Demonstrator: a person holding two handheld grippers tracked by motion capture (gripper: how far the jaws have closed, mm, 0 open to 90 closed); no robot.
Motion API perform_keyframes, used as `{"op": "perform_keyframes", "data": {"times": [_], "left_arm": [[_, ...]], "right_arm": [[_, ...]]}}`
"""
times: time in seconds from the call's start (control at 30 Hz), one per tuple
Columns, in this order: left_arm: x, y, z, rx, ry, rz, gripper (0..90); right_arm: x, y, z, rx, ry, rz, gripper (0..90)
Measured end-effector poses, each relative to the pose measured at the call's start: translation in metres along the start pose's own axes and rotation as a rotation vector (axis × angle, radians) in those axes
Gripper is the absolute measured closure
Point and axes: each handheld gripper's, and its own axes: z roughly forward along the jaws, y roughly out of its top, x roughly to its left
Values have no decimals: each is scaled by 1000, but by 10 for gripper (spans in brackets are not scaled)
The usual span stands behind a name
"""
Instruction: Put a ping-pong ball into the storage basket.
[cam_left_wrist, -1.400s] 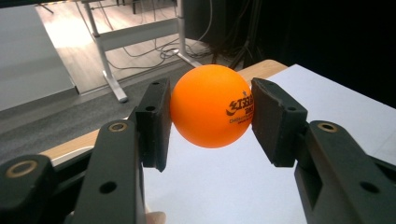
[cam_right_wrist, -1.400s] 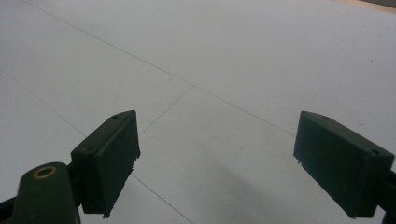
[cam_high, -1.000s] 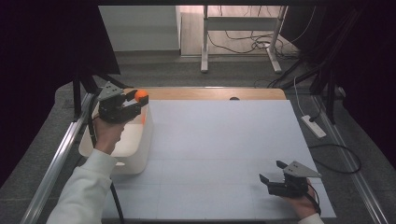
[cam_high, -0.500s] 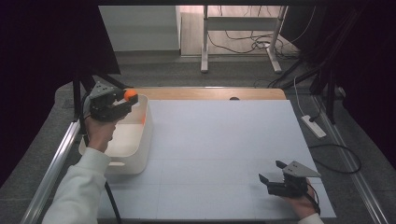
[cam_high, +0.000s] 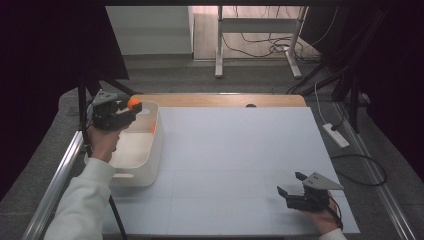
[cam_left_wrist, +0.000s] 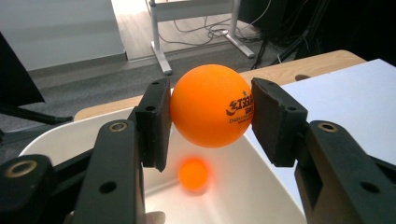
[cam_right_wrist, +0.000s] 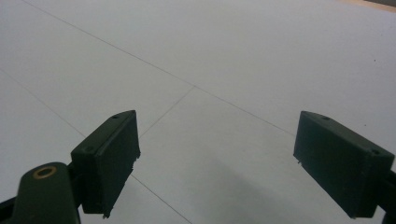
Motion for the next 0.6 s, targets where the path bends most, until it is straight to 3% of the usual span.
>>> {"op": "perform_keyframes", "data": {"times": [0.6], "left_arm": [[8, -14, 18, 100, 29, -17, 503]], "right_arm": [[0, 0, 0, 0, -3, -3, 138]]}}
